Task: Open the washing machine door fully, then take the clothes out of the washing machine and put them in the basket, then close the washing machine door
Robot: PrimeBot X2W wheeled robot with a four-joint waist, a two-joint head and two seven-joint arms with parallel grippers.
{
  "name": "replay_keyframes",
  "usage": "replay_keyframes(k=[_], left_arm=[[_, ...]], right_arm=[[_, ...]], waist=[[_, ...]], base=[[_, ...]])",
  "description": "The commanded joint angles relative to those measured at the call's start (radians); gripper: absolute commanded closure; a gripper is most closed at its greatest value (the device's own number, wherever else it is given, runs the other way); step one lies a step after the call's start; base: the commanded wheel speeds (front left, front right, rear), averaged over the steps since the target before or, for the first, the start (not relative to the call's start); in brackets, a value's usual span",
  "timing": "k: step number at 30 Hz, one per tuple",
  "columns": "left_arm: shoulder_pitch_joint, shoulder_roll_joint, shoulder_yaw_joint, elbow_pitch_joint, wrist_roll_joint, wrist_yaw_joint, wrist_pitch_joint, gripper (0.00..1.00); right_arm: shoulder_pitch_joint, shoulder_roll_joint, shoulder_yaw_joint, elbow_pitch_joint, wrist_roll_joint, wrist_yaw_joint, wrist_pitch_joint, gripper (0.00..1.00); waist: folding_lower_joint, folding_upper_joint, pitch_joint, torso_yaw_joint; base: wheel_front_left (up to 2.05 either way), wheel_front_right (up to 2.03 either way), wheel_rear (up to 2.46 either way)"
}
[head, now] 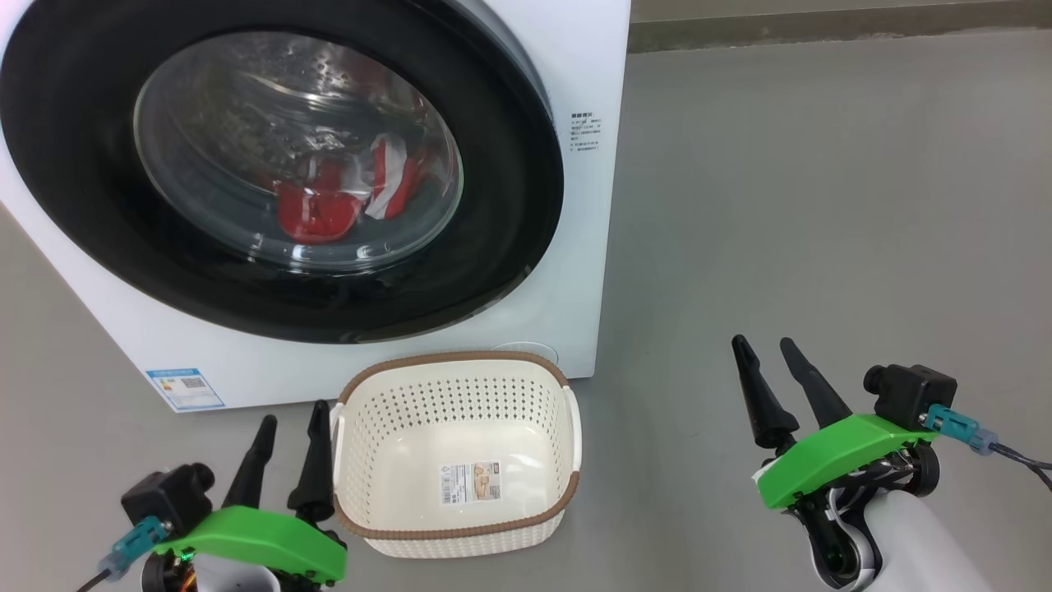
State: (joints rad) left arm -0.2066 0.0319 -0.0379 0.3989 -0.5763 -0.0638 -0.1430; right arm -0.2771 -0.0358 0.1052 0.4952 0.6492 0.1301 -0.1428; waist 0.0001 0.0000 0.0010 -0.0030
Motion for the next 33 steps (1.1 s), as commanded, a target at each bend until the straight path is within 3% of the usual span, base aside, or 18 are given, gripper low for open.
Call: replay_keyframes(k=[1,33], left_arm=[[-0.052,0.015,0.018,-0.015,0.04,0.006,-0.016,0.0],[-0.136,0.02,0.001,0.042,0.419,0.022,-0.111,0.0]], right_arm=[[-0.056,-0.007,0.023,-0.015,-0.042,0.0,-0.017,0.0],[-0.174,-0.014,0.101,0.058,-0.404,0.001,-0.112,0.0]], waist=[[-0.0001,0.0,0.0,0.0],[-0.0001,0.0,0.009,-0.004]], base=[[0.0,0.0,0.0],[0.0,0.0,0.0]])
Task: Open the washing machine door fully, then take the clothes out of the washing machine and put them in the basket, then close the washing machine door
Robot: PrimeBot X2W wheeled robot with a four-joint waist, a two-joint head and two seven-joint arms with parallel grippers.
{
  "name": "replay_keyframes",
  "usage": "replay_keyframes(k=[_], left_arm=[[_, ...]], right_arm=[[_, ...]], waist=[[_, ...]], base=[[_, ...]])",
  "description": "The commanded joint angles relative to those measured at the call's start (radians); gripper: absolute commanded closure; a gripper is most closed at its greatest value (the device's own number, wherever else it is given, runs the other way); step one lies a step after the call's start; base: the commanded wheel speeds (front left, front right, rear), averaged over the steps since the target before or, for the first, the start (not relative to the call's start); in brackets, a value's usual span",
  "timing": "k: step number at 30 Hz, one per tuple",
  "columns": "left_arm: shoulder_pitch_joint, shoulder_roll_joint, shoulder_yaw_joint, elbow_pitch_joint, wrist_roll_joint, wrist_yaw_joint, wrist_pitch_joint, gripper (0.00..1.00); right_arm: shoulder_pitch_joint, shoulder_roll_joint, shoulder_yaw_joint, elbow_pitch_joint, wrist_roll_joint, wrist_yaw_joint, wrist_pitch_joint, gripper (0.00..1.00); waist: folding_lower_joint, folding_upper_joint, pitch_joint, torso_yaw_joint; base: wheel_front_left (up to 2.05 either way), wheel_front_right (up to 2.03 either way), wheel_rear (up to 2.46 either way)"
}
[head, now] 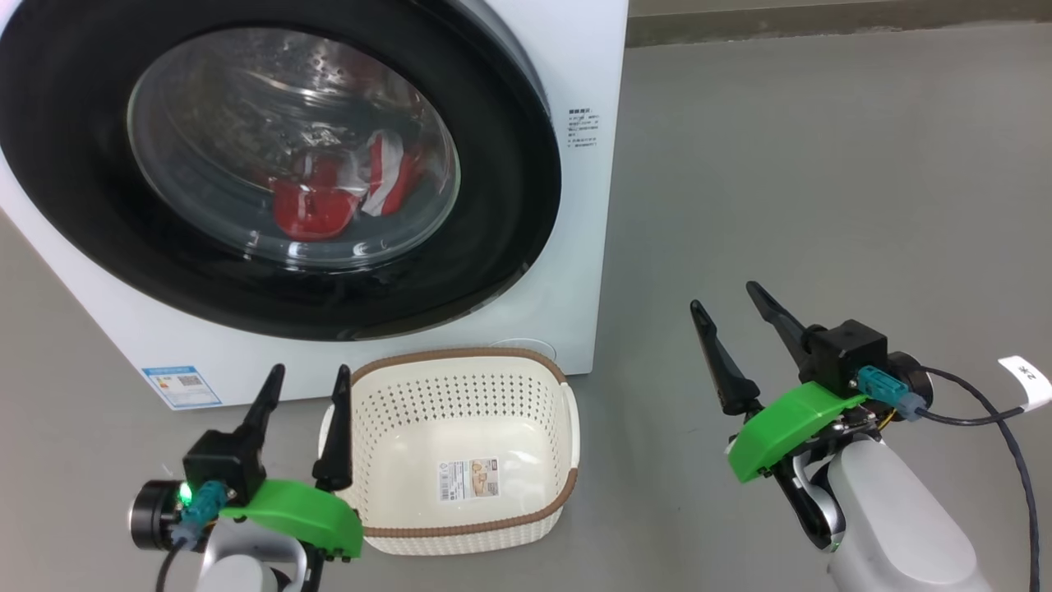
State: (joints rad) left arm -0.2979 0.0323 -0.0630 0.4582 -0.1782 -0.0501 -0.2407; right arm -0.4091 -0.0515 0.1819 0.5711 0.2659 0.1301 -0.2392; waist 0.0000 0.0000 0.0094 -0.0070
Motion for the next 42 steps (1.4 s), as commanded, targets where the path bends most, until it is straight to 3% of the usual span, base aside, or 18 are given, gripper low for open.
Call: replay_keyframes(k=[1,19,21,23,30,42], left_arm=[[-0.047,0.02,0.026,-0.016,0.033,0.01,-0.017,0.0],[-0.062,0.022,0.024,-0.008,0.043,0.006,-0.021,0.0],[-0.067,0.022,0.022,-0.012,0.043,0.003,-0.021,0.0],[-0.066,0.021,0.016,-0.015,0.045,0.001,-0.021,0.0],[-0.072,0.021,-0.003,-0.033,0.047,-0.001,-0.021,0.0],[-0.099,0.02,-0.015,-0.13,0.036,-0.01,-0.021,0.0]], right_arm=[[-0.045,0.002,0.027,-0.016,-0.032,0.001,-0.018,0.0],[-0.057,0.001,0.01,-0.03,-0.05,0.001,-0.023,0.01],[-0.063,0.001,0.003,-0.036,-0.048,0.001,-0.023,0.61],[-0.064,0.001,-0.002,-0.036,-0.049,0.001,-0.023,1.0],[-0.086,0.001,-0.021,-0.046,-0.026,0.001,-0.023,1.0],[-0.238,0.001,-0.039,-0.018,0.419,0.001,-0.023,1.0]], waist=[[0.0,0.0,0.001,-0.001],[0.0,0.0,0.028,0.003],[0.0,0.0,0.036,0.007],[0.0,0.0,0.036,0.011],[0.0,0.0,0.065,0.026],[0.0,0.0,0.176,0.055]], base=[[0.0,0.0,0.0],[0.0,0.0,0.0],[0.0,0.0,0.0],[0.0,0.0,0.0],[0.0,0.0,0.0],[0.0,0.0,0.0]])
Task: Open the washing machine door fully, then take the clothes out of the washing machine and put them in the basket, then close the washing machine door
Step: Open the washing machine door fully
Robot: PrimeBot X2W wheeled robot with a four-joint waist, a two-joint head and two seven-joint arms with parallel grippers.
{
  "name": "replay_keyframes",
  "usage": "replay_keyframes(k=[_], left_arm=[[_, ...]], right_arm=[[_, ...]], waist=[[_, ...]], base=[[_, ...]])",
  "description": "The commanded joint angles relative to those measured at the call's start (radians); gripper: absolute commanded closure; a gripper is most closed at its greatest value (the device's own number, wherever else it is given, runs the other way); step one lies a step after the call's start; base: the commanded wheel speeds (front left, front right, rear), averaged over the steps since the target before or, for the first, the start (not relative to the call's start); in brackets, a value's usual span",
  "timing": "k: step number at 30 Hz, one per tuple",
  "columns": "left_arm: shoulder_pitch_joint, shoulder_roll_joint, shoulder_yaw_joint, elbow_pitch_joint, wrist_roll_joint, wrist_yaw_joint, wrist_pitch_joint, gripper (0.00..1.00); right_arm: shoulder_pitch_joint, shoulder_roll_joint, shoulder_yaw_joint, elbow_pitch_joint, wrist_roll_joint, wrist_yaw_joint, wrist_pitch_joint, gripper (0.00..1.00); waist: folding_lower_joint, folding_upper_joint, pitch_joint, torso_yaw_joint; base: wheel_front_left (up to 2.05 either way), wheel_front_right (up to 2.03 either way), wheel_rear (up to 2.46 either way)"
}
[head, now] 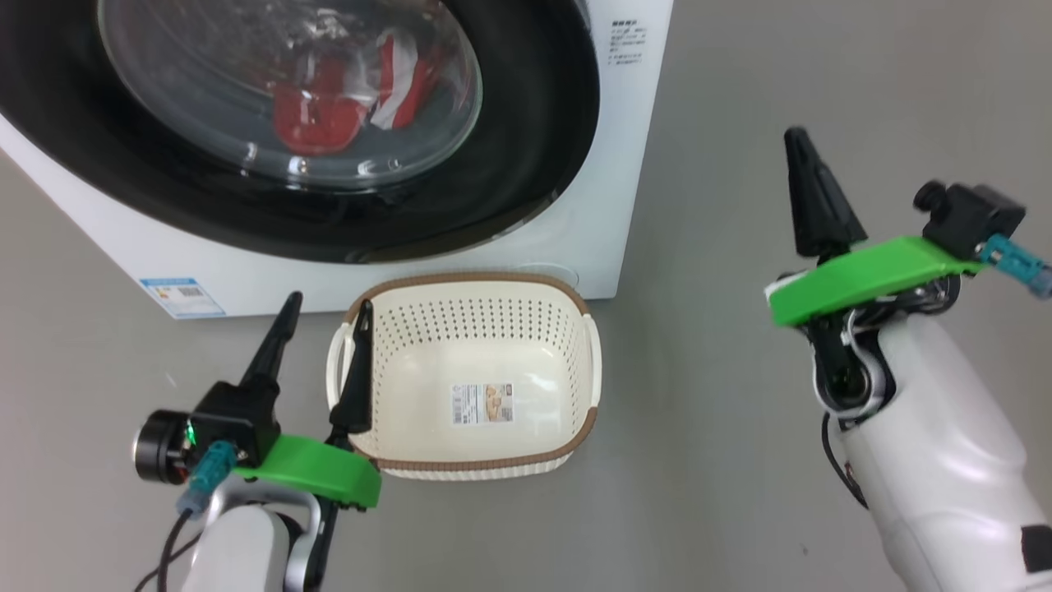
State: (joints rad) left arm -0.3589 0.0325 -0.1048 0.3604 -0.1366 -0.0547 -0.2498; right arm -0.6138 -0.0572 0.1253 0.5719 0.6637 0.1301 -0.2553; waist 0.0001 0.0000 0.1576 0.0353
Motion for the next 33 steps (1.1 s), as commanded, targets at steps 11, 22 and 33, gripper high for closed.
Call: replay_keyframes(k=[11,22,33], left_arm=[[-0.058,0.019,0.027,-0.135,-0.005,-0.009,-0.012,0.0],[-0.079,0.019,0.026,-0.171,0.001,-0.011,-0.012,0.0],[-0.116,0.018,0.011,-0.19,0.002,-0.011,-0.012,0.0]], right_arm=[[-0.224,0.007,0.046,0.095,0.335,0.001,0.081,1.0],[-0.357,0.002,0.007,0.09,0.648,0.001,0.335,1.0],[-0.487,-0.026,-0.043,0.093,0.845,0.001,0.591,1.0]], waist=[[0.0,0.0,0.115,0.035],[0.0,0.0,0.2,0.068],[0.0,0.0,0.299,0.1]], base=[[0.0,0.0,0.0],[0.0,0.0,0.0],[0.0,0.0,0.0]])
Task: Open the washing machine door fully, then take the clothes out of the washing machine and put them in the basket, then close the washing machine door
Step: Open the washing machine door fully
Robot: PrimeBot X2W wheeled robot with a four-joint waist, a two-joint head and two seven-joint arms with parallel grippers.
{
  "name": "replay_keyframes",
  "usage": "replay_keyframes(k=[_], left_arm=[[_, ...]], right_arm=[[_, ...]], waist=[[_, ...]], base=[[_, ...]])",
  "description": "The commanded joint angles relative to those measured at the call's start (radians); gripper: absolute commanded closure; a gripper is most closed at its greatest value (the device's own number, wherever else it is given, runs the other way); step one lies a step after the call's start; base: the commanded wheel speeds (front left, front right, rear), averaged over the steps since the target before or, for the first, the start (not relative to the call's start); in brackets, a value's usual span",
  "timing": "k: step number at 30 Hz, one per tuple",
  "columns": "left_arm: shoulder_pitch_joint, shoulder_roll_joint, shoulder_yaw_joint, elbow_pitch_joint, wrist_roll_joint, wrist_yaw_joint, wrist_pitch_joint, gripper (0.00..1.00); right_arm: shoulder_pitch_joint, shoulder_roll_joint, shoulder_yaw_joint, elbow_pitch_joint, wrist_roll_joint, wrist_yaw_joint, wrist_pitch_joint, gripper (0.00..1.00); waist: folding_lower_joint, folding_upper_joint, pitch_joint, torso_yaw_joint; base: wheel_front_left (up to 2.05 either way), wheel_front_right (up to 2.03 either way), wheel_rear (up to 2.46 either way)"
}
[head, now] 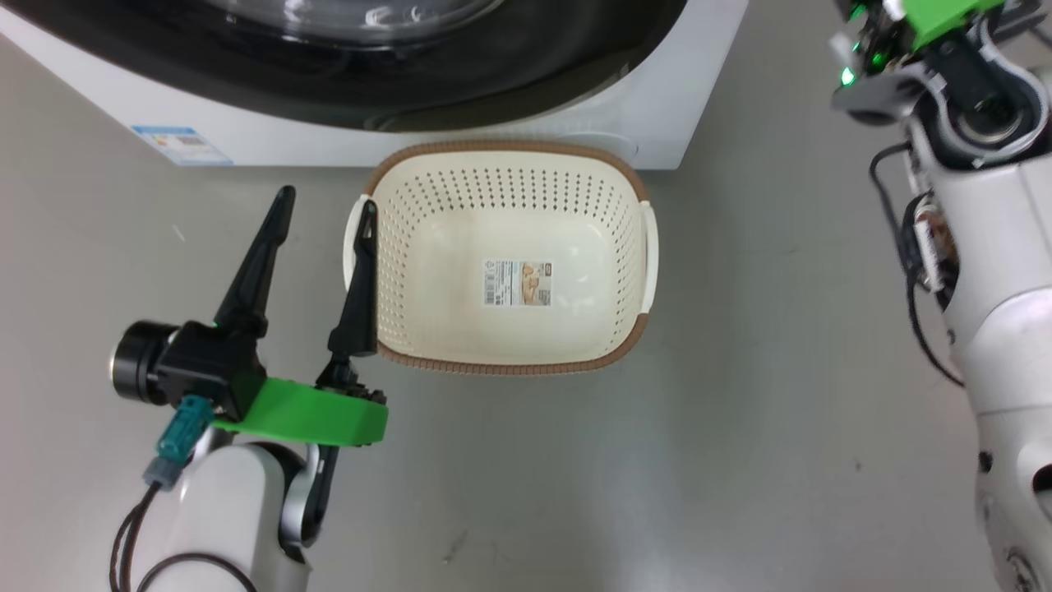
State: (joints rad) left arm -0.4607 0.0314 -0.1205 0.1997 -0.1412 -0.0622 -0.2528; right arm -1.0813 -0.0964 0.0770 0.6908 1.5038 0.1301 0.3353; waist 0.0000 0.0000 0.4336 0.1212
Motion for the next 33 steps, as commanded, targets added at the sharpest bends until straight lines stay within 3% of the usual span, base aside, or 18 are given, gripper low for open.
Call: replay_keyframes(k=[1,19,33], left_arm=[[-0.019,0.019,0.024,-0.031,0.006,-0.004,-0.009,0.0],[-0.067,0.019,-0.018,-0.023,-0.025,0.006,-0.009,0.0],[-0.067,0.019,-0.021,-0.003,-0.035,0.017,-0.009,0.0]], right_arm=[[-0.033,0.01,0.001,-0.019,0.011,0.001,0.008,1.0],[-0.209,0.001,0.021,0.081,0.037,0.001,0.128,1.0],[-0.19,0.008,0.05,0.055,0.082,0.001,0.284,1.0]], waist=[[0.0,0.0,0.032,0.018],[0.0,0.0,0.12,0.085],[0.0,0.0,0.1,0.081]], base=[[0.0,0.0,0.0],[0.0,0.0,0.0],[0.0,0.0,0.0]])
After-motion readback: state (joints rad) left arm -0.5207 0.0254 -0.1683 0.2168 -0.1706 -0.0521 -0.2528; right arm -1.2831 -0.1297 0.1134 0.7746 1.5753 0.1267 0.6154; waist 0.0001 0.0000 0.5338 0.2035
